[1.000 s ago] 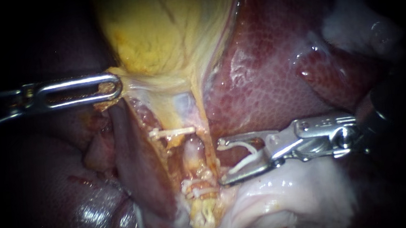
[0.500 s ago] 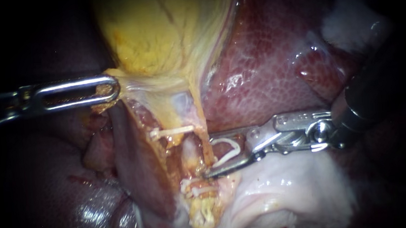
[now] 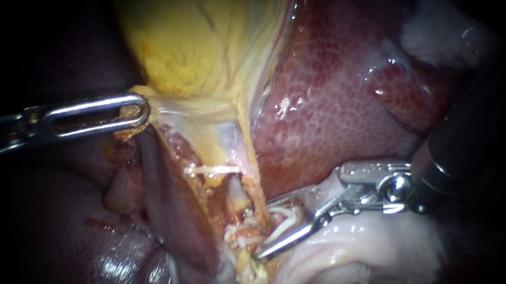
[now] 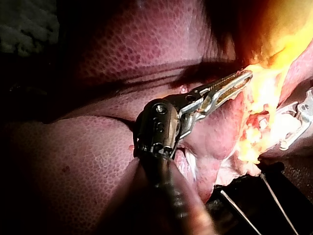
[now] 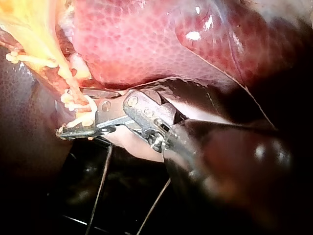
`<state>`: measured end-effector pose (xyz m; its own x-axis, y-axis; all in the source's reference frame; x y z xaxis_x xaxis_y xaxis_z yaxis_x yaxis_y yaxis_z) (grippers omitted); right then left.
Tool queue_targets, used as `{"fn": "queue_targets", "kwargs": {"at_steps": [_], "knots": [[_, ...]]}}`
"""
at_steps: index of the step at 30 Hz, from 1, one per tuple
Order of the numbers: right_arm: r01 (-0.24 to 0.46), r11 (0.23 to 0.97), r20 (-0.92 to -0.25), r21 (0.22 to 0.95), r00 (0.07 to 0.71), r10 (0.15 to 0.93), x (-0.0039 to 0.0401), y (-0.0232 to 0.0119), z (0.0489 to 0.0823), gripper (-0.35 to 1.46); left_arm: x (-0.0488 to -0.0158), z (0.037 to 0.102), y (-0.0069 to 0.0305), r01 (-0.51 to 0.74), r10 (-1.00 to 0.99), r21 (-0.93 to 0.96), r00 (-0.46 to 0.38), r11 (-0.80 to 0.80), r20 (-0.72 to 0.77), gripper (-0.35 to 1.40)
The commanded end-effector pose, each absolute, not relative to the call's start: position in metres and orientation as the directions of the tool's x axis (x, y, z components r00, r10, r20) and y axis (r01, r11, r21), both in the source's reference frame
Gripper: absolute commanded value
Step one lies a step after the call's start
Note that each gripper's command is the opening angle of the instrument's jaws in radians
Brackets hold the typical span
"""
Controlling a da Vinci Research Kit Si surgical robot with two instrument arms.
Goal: Clipping first clip right tube
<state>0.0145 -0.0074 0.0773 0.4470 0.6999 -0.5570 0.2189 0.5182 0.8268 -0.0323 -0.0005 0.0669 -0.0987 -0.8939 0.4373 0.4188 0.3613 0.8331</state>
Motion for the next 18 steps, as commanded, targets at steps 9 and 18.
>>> {"fn": "queue_targets", "kwargs": {"at_steps": [9,18], "knots": [[0.206,0.500,-0.535,0.841,0.455,0.712,0.0140,-0.0066,0.0774,0.01,-0.0323,0.0670,-0.0005,0.418,-0.894,0.833,-0.098,0.362,0.438,-0.35],[0.203,0.495,-0.528,0.845,0.467,0.709,0.0136,-0.0064,0.0787,-0.35,-0.0323,0.0671,-0.0005,0.418,-0.894,0.833,-0.098,0.362,0.438,-0.35]]}}
